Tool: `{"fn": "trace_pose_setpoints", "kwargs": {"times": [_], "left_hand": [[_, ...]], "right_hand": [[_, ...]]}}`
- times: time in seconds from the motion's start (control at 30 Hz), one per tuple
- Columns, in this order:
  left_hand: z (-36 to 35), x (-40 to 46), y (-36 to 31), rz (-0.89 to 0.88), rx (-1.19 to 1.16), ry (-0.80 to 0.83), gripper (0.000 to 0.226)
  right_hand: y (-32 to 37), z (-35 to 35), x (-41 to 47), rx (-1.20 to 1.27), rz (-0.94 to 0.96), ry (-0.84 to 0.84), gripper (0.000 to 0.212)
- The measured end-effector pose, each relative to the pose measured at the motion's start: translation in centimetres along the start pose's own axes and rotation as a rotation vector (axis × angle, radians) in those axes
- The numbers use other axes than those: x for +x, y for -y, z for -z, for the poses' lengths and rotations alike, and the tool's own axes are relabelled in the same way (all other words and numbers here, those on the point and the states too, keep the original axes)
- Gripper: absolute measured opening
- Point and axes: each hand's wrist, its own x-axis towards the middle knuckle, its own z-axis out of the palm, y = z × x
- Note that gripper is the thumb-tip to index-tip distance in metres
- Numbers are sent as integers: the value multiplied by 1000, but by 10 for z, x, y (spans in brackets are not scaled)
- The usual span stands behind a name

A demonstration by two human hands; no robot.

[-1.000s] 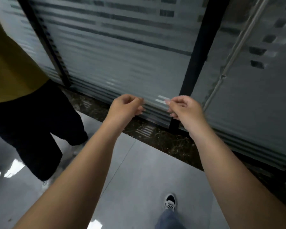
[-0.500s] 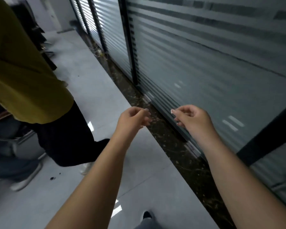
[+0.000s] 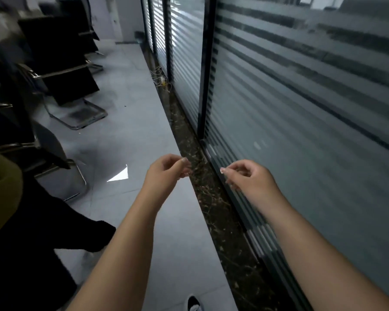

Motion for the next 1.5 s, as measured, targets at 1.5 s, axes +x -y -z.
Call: {"fn": "trace_pose_setpoints", "kwargs": {"times": [1.5], "left_hand": [[303,765,6,183,-172,-811,24]], "right_hand": [[191,-485,796,119,123,867,17]]}}
